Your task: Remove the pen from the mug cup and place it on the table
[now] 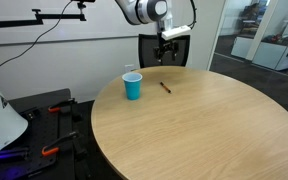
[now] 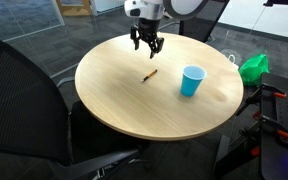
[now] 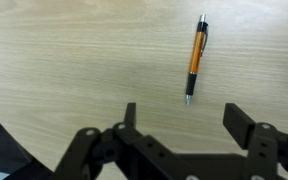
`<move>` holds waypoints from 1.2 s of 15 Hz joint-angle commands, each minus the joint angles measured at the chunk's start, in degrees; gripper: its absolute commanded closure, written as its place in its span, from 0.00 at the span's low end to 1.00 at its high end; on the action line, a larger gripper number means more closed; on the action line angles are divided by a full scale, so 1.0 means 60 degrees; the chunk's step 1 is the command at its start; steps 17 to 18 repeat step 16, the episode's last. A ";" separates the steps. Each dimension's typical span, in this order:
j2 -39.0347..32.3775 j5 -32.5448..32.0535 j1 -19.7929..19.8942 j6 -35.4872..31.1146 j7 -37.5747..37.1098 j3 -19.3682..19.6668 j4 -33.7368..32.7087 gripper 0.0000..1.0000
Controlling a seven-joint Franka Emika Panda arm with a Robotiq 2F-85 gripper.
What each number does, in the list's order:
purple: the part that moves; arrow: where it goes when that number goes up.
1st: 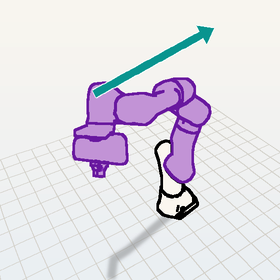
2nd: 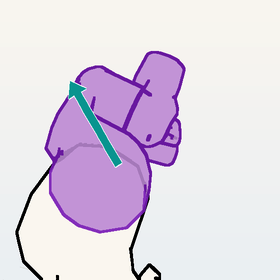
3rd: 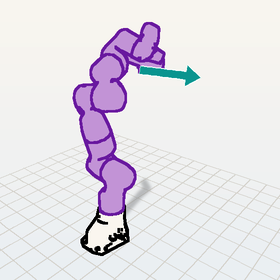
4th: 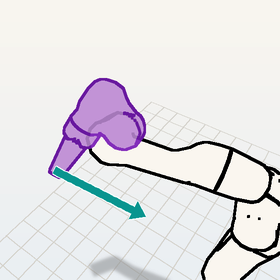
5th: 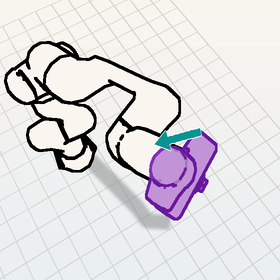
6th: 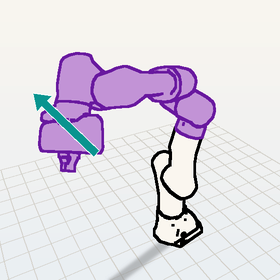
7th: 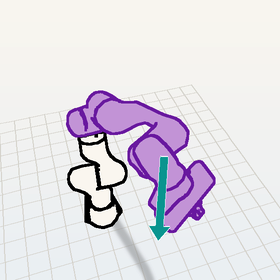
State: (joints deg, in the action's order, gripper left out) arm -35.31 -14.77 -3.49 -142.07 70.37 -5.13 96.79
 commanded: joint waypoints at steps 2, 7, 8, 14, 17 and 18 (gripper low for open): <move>0.1838 0.0198 0.0214 0.0462 -0.0079 -0.0217 0.1188 0.00; 0.1911 0.0085 0.0159 0.0350 -0.0022 -0.0145 0.1011 0.00; 0.1910 0.0082 0.0159 0.0350 -0.0022 -0.0145 0.1012 0.00; 0.1758 0.0077 0.0162 0.0346 -0.0023 -0.0148 0.1004 0.00; 0.1758 0.0077 0.0162 0.0346 -0.0023 -0.0148 0.1002 0.00; 0.1758 0.0077 0.0162 0.0346 -0.0023 -0.0148 0.1002 0.00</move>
